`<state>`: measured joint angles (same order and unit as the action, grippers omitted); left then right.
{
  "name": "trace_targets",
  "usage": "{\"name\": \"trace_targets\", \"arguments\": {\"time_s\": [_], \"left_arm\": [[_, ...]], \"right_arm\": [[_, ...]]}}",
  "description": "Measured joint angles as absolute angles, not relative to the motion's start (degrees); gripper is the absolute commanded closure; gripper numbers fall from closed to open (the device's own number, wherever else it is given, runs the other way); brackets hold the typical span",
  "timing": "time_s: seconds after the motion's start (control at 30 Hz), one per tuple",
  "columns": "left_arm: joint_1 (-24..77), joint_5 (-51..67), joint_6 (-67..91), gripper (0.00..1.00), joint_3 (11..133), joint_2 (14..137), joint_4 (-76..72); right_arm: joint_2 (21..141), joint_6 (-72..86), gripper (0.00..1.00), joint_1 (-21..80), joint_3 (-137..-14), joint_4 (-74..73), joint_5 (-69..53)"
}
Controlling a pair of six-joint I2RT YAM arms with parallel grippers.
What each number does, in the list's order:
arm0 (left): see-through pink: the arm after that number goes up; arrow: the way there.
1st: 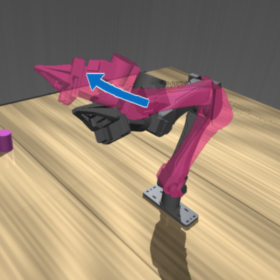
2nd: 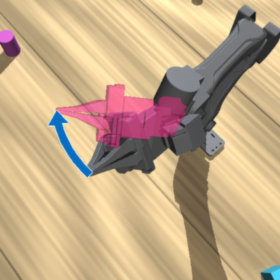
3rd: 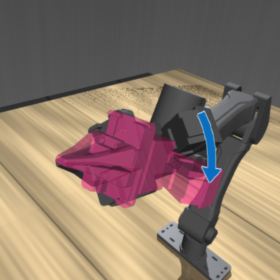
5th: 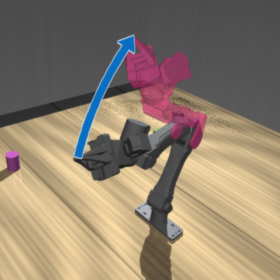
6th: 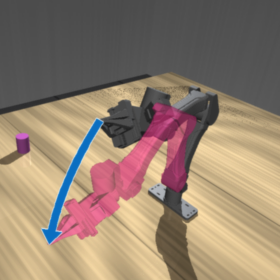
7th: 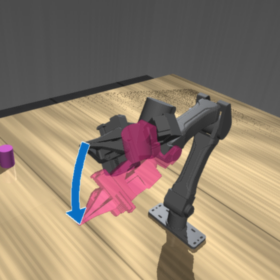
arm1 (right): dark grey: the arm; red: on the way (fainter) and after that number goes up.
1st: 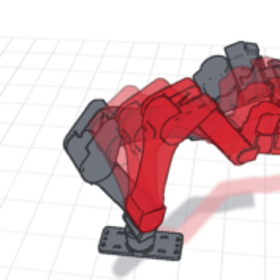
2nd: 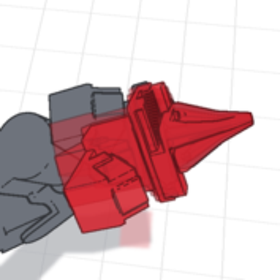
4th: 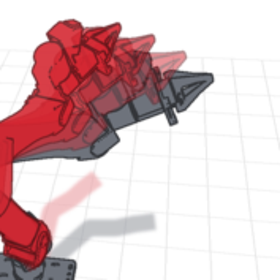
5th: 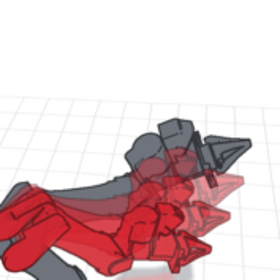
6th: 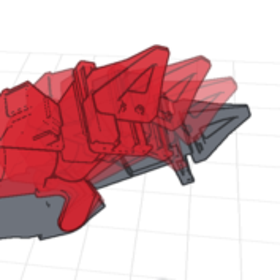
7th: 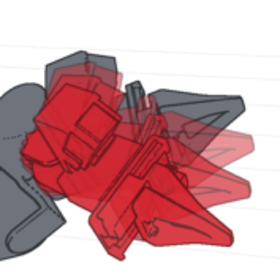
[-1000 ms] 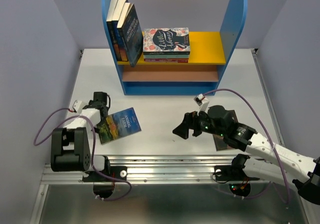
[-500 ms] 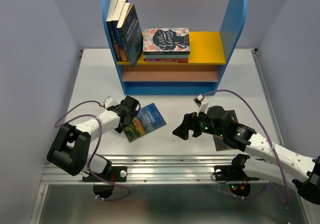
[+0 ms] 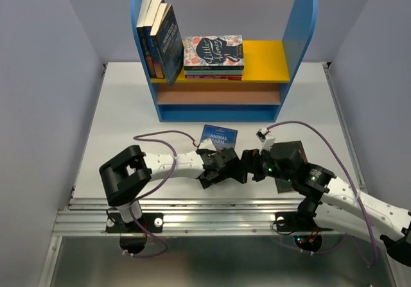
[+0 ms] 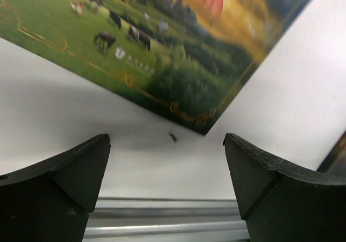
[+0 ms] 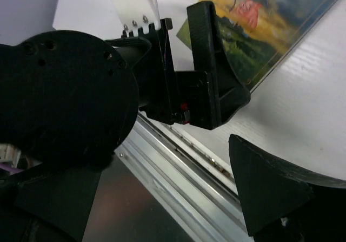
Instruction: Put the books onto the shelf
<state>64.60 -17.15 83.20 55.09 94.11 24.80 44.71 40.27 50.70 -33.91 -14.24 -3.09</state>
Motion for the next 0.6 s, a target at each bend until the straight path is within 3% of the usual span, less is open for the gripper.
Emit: {"name": "trace_targets", "arguments": {"time_s": [0.27, 0.53, 0.6], "left_arm": [[67.9, -16.3, 85.2, 0.01, 59.2, 96.1, 29.3], [68.8, -20.3, 85.4, 0.01, 54.3, 81.0, 27.2], [67.0, -20.7, 84.5, 0.01, 51.7, 76.3, 27.1]], "right_arm": [[38.7, 45.7, 0.0, 52.5, -33.2, -22.7, 1.8], [31.6, 50.7, 0.0, 54.1, -36.1, -20.9, 5.6], [32.4, 50.9, 0.0, 52.7, -37.7, -23.5, 12.7]]}}
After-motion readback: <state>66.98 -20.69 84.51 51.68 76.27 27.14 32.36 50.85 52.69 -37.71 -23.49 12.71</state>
